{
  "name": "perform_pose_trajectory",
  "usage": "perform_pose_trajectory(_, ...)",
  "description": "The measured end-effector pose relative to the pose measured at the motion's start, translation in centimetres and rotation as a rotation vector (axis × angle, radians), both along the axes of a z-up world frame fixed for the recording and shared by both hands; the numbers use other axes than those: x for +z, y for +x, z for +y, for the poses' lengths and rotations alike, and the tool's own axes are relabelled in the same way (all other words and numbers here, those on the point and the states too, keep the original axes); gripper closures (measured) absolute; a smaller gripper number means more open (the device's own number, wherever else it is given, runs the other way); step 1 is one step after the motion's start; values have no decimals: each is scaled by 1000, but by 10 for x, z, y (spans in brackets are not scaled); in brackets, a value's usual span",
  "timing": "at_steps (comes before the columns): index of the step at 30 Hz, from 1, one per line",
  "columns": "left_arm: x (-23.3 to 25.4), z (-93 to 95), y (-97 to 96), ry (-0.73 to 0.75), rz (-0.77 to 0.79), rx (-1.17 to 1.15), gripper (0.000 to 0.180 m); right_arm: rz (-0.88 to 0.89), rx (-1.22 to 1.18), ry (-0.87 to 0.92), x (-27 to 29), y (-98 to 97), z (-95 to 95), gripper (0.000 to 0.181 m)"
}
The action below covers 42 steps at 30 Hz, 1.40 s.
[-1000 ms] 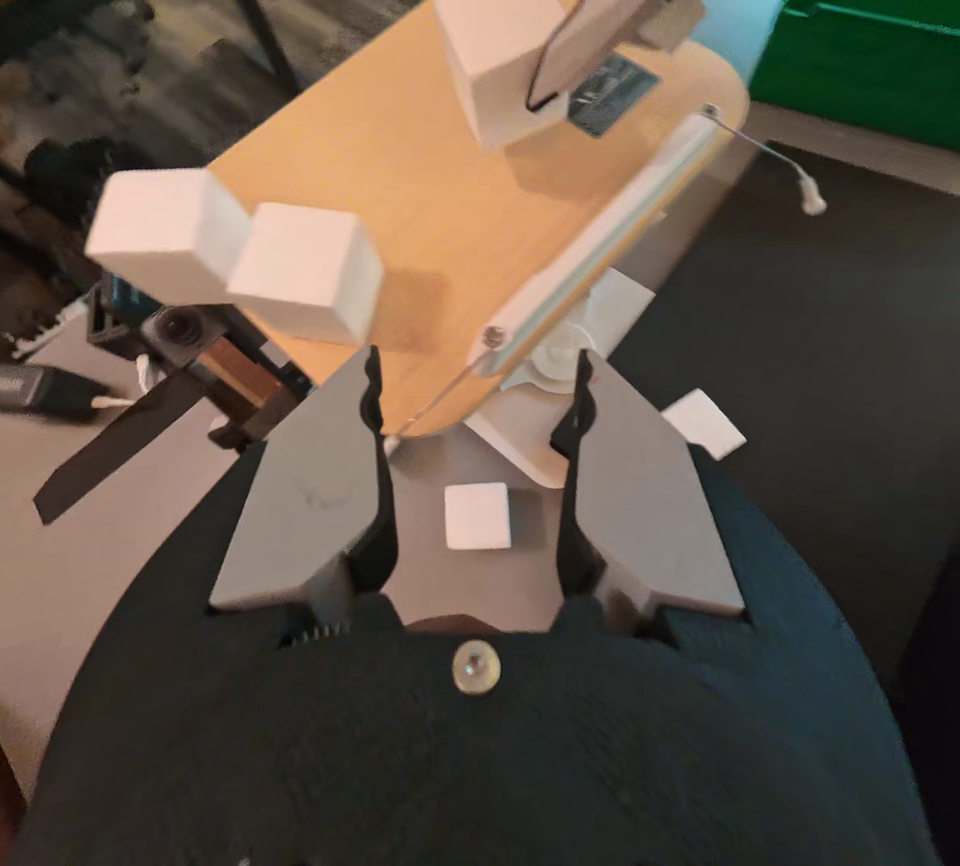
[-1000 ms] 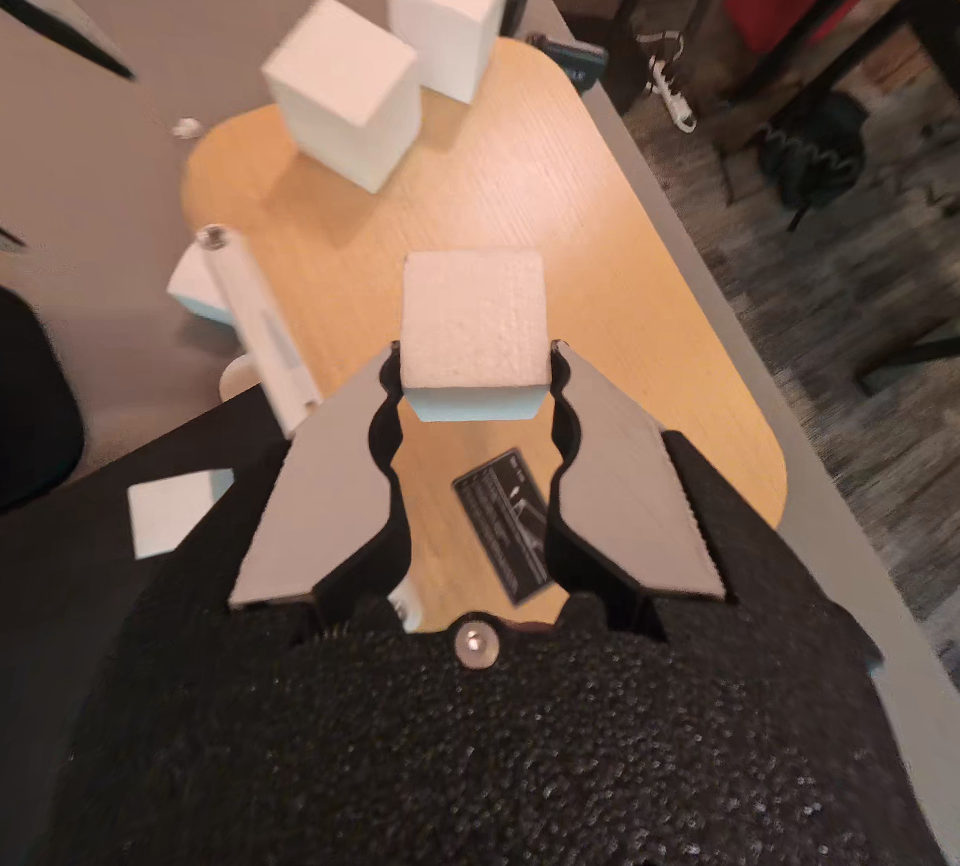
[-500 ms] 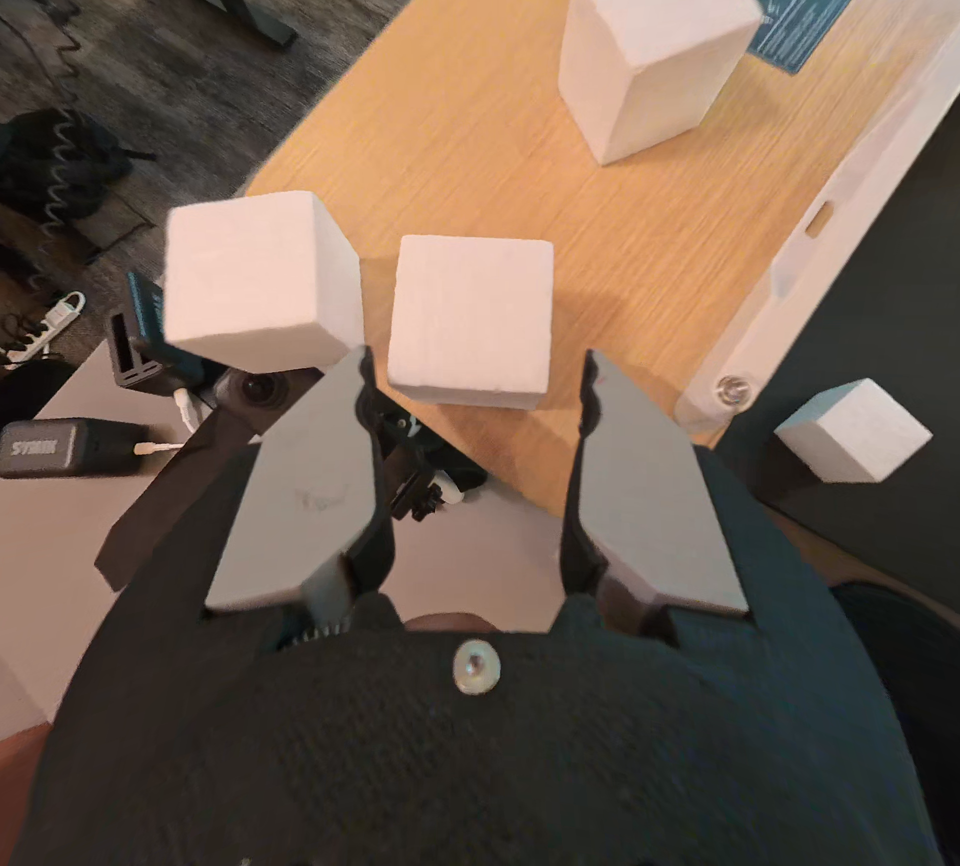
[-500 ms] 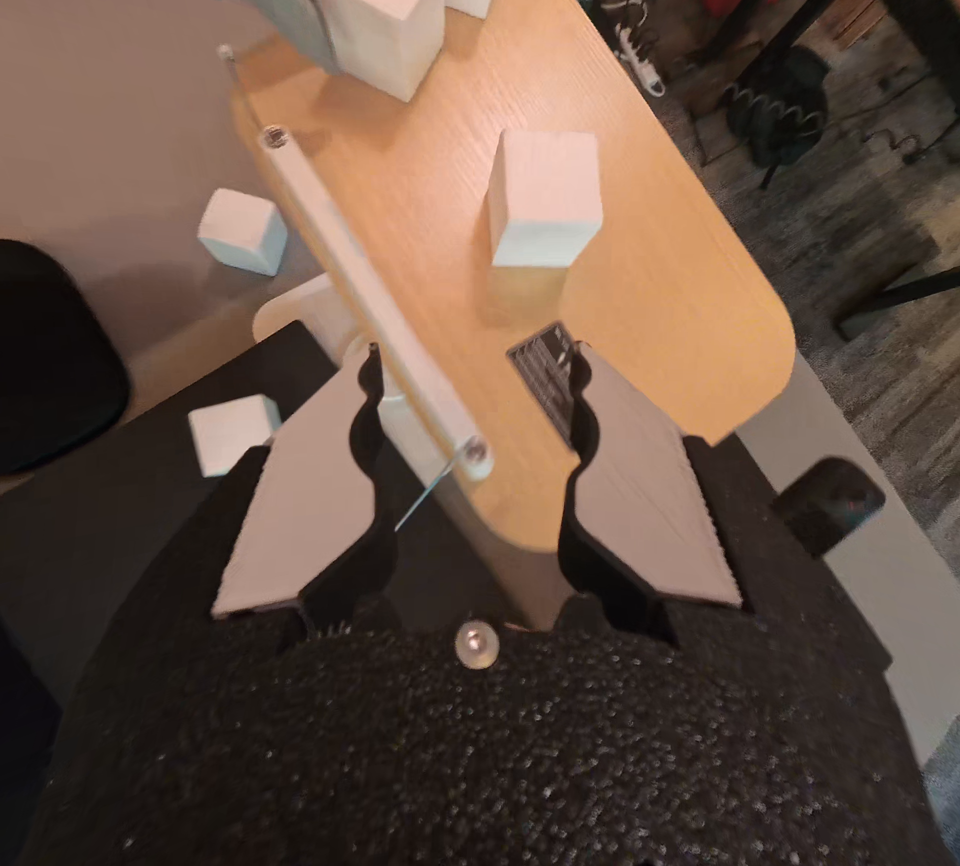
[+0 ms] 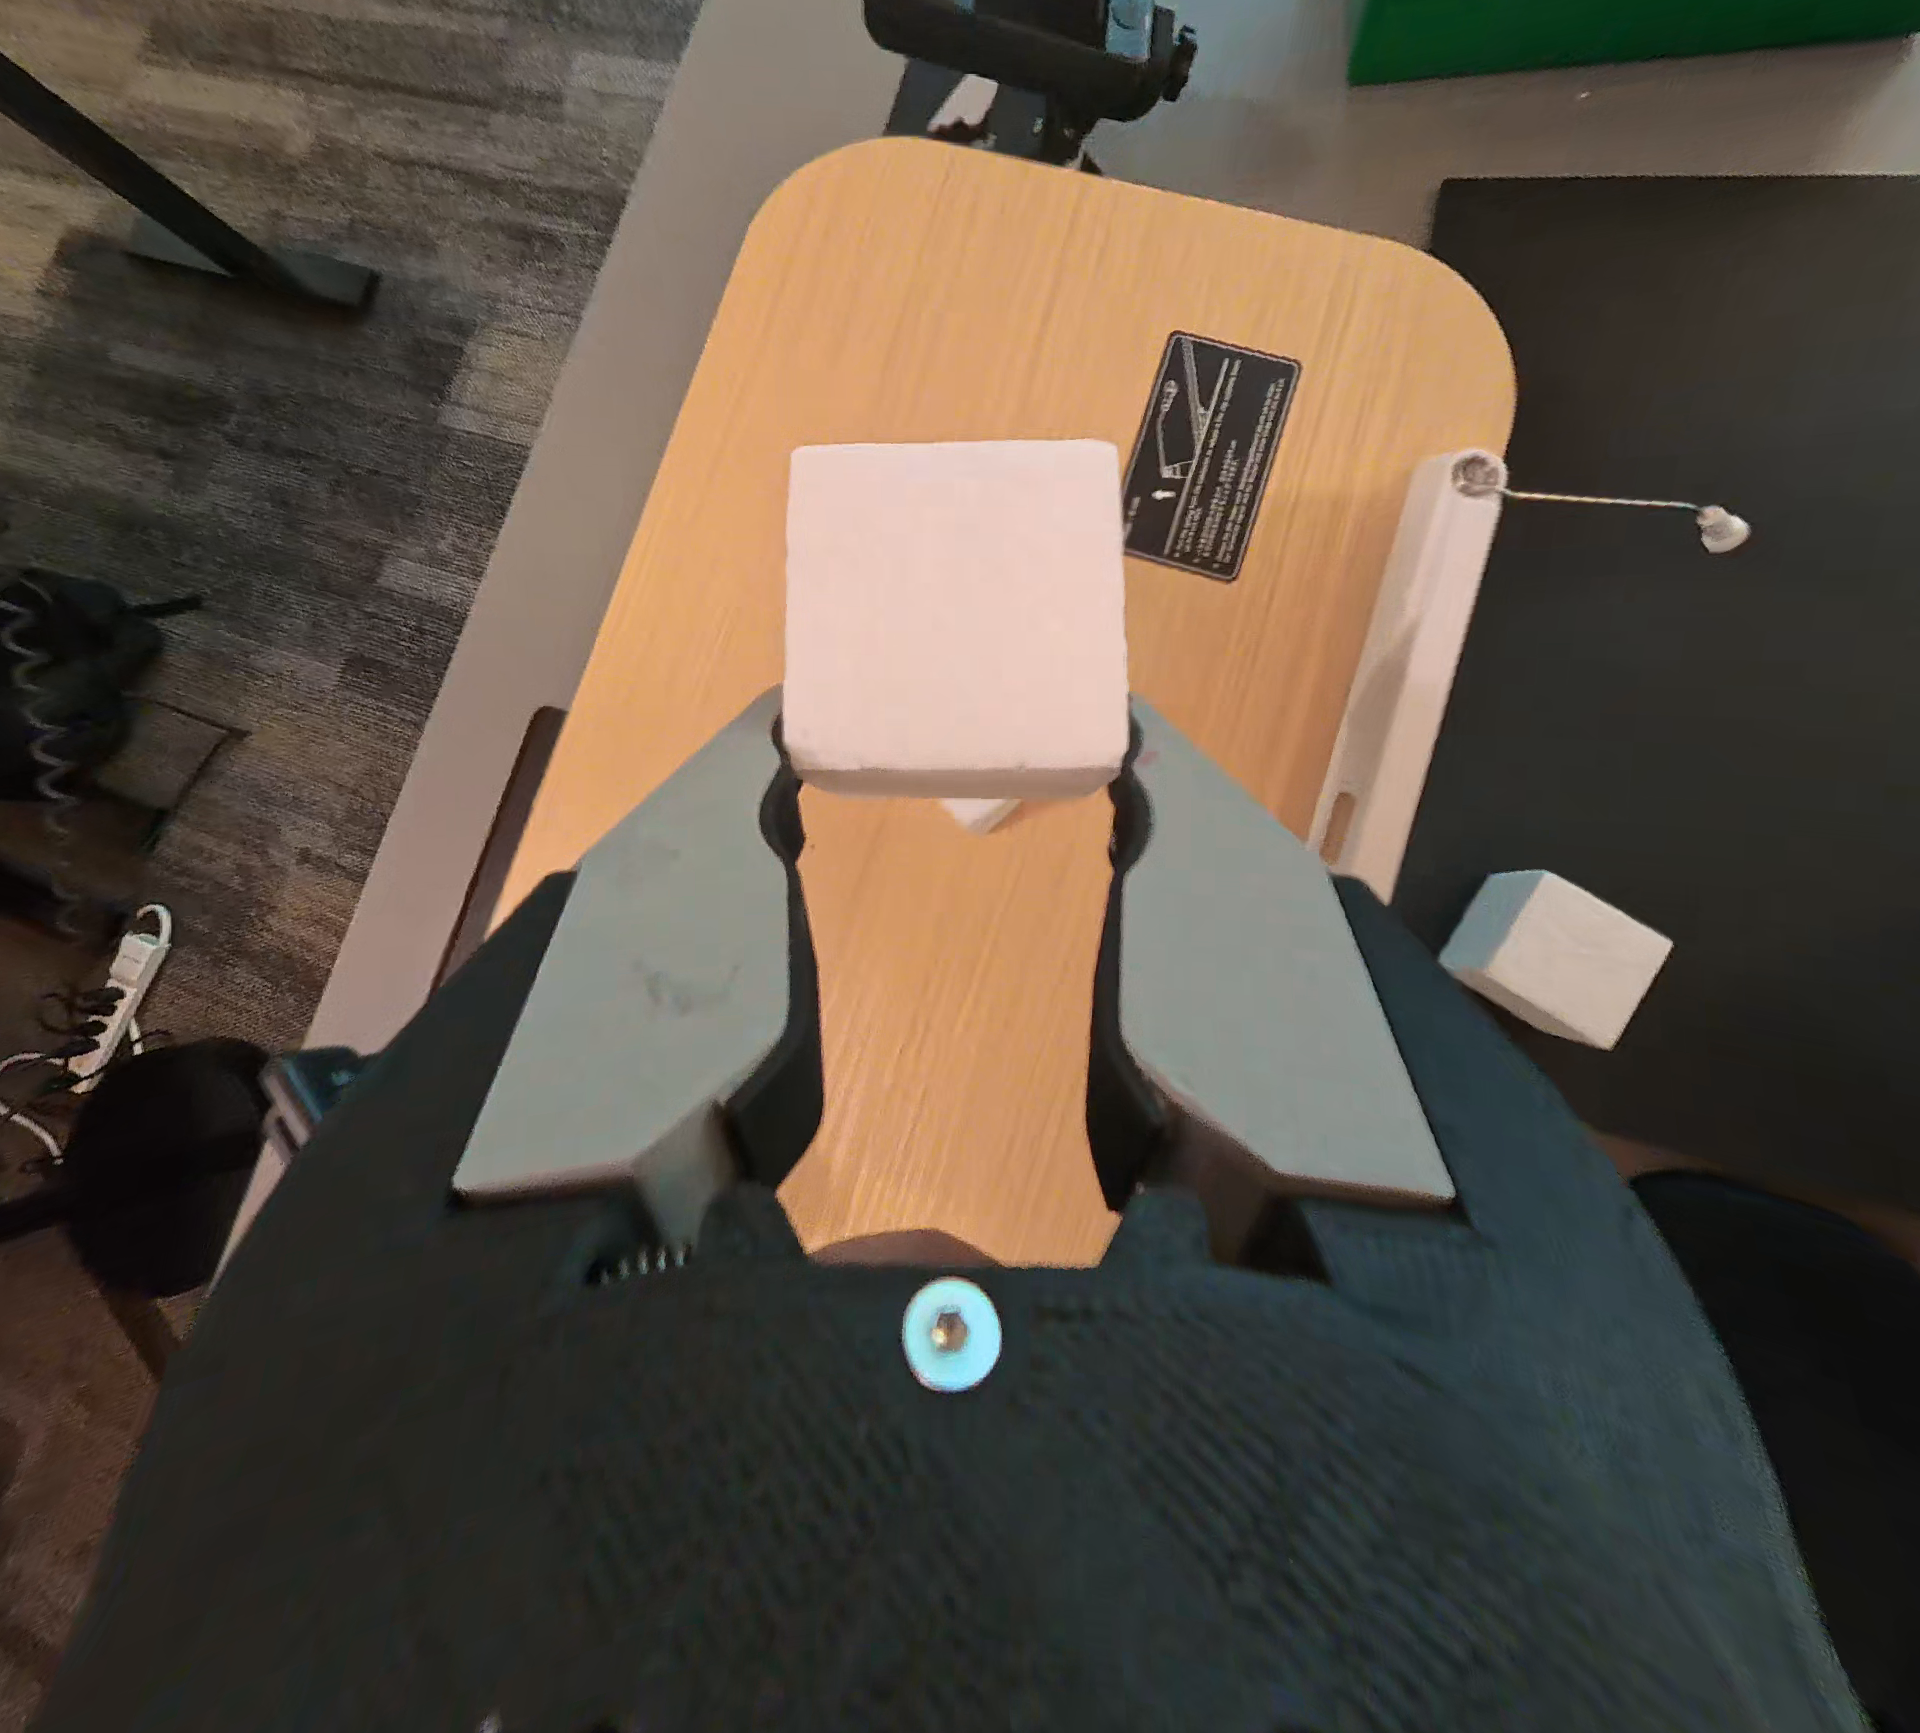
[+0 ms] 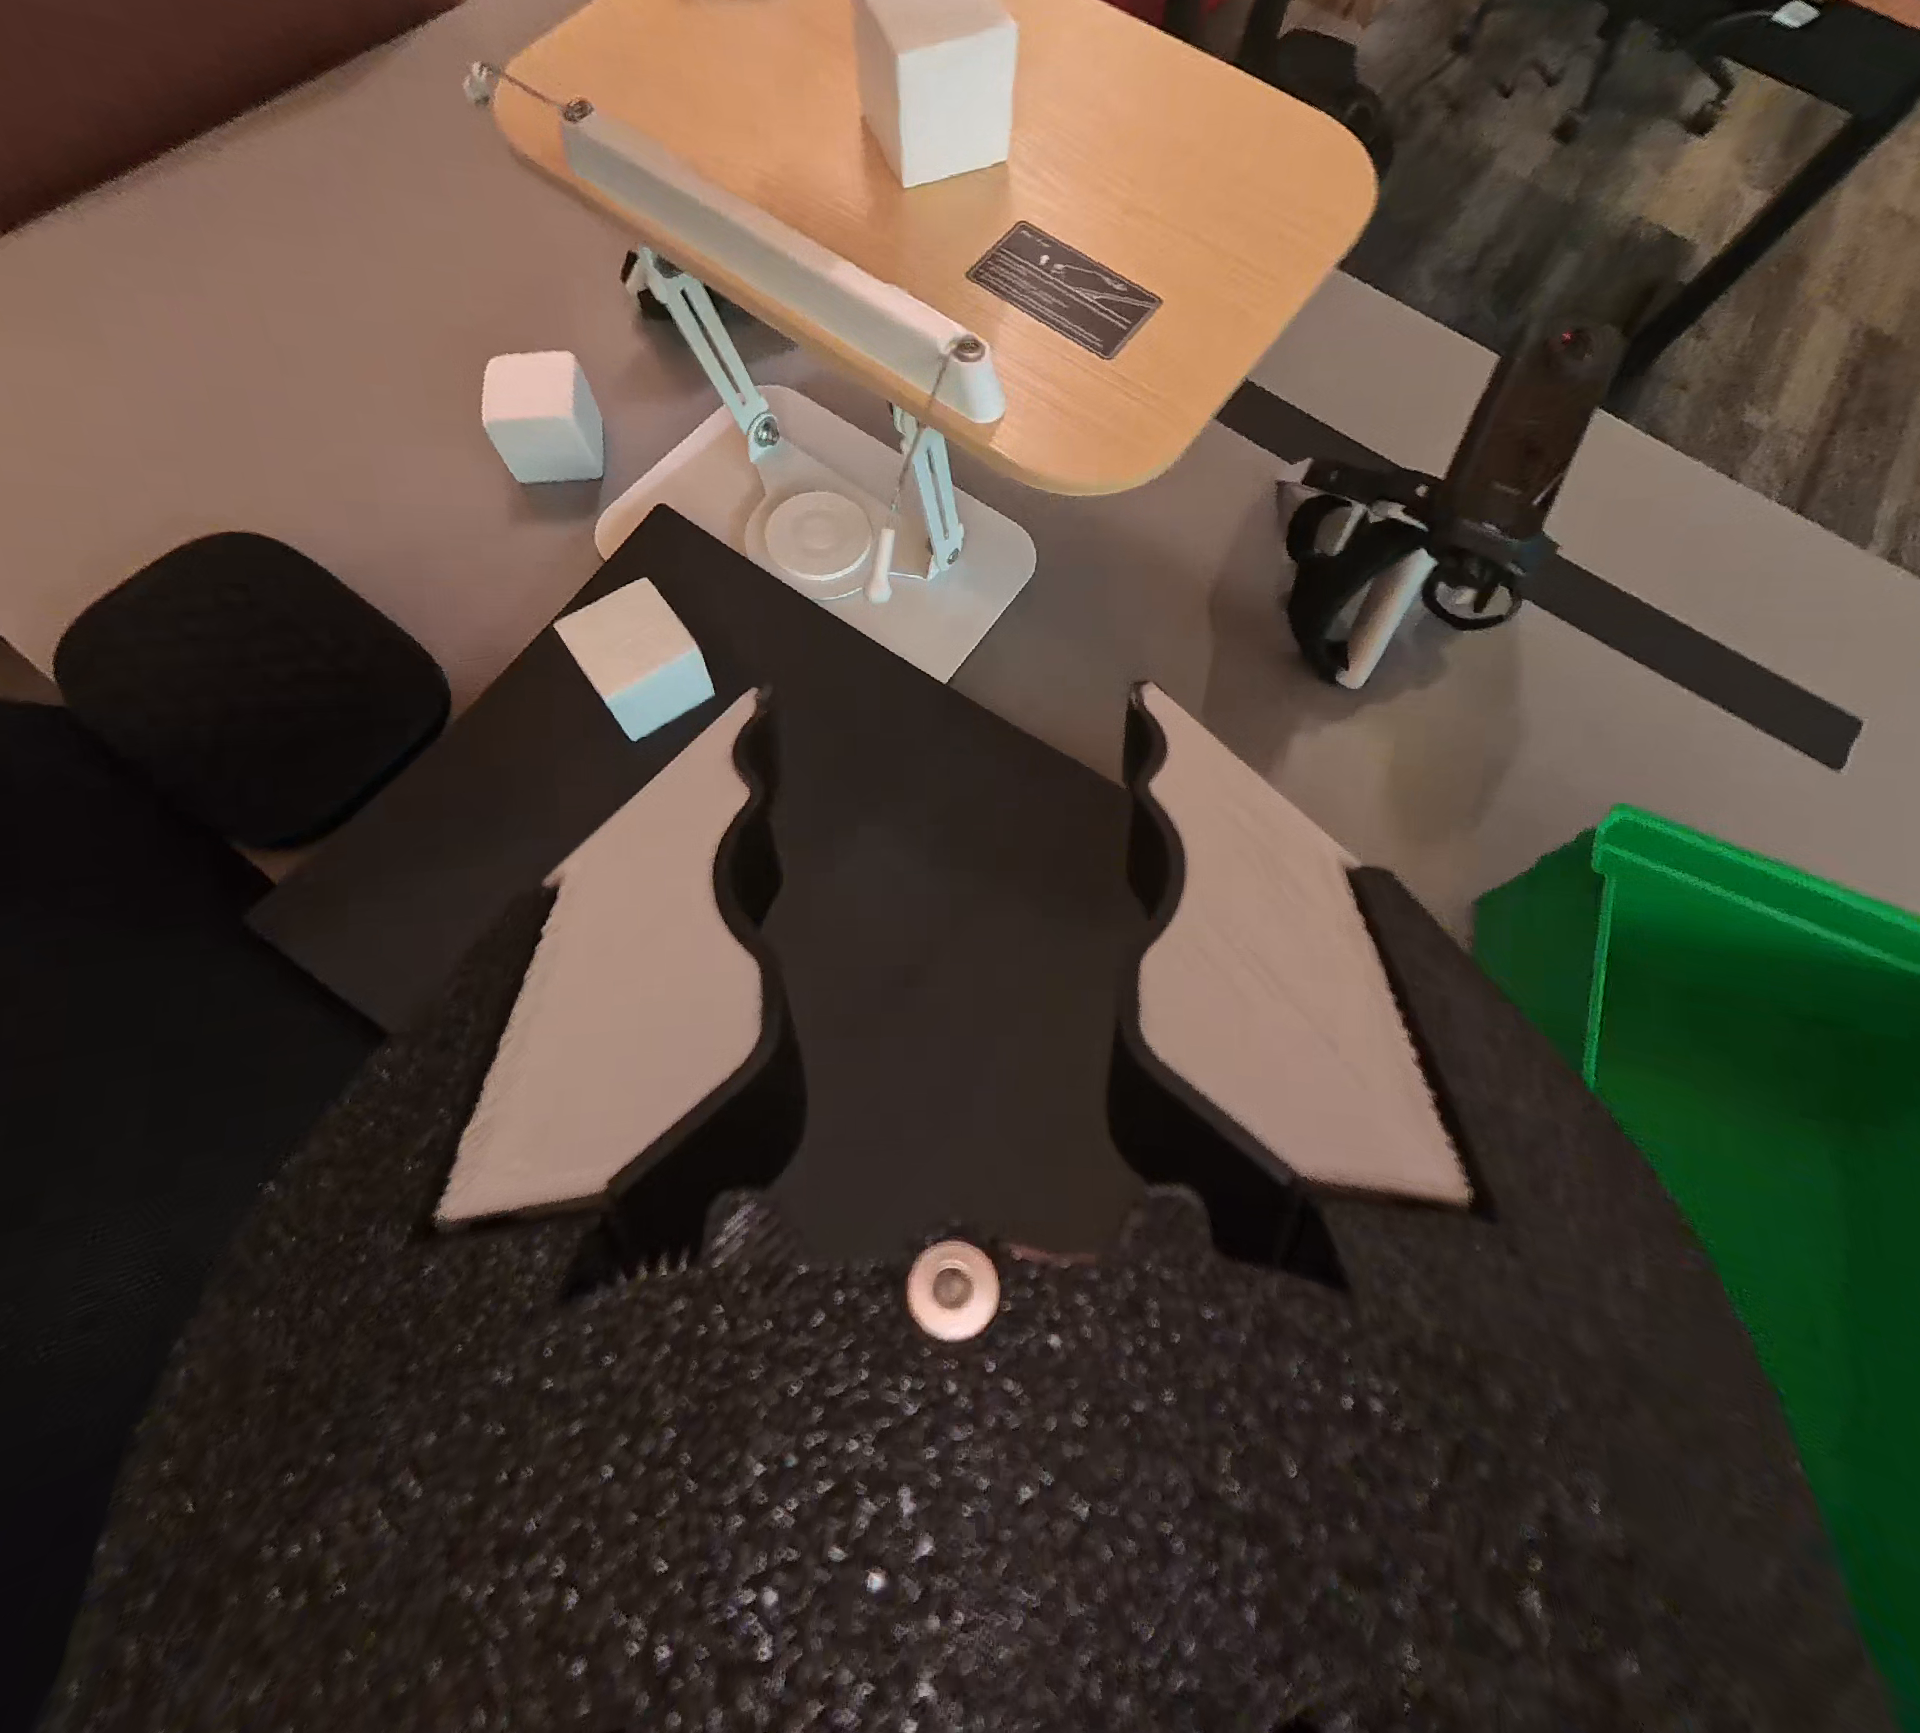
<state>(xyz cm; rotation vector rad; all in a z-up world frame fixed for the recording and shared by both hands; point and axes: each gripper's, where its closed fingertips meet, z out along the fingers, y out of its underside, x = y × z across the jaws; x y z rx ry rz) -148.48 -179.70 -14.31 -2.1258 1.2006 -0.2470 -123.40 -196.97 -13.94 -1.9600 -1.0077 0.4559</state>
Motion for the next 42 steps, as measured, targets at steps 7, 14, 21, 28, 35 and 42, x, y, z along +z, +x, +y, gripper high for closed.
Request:
perform_pose_trajectory(7,-20,5,7,-26,15,12,120,-4,-95,16,2,42,-9,115)
perform_pose_trajectory(14,-15,3,-7,-13,36,52,98,35,-135,36,16,58,-6,115)
perform_pose_trajectory(21,37,18,-82,181,7,236,91,32,-140,50,20,60,-10,115)
perform_pose_trajectory(28,-4,27,-168,-24,48,463,81,35,-154,26,11,64,-16,115)
perform_pose_trajectory(35,-55,7,-165,-160,143,406,124,24,-155,49,21,62,-16,115)
perform_pose_trajectory(42,33,14,-90,-10,55,195,123,29,-167,27,14,68,-22,116)
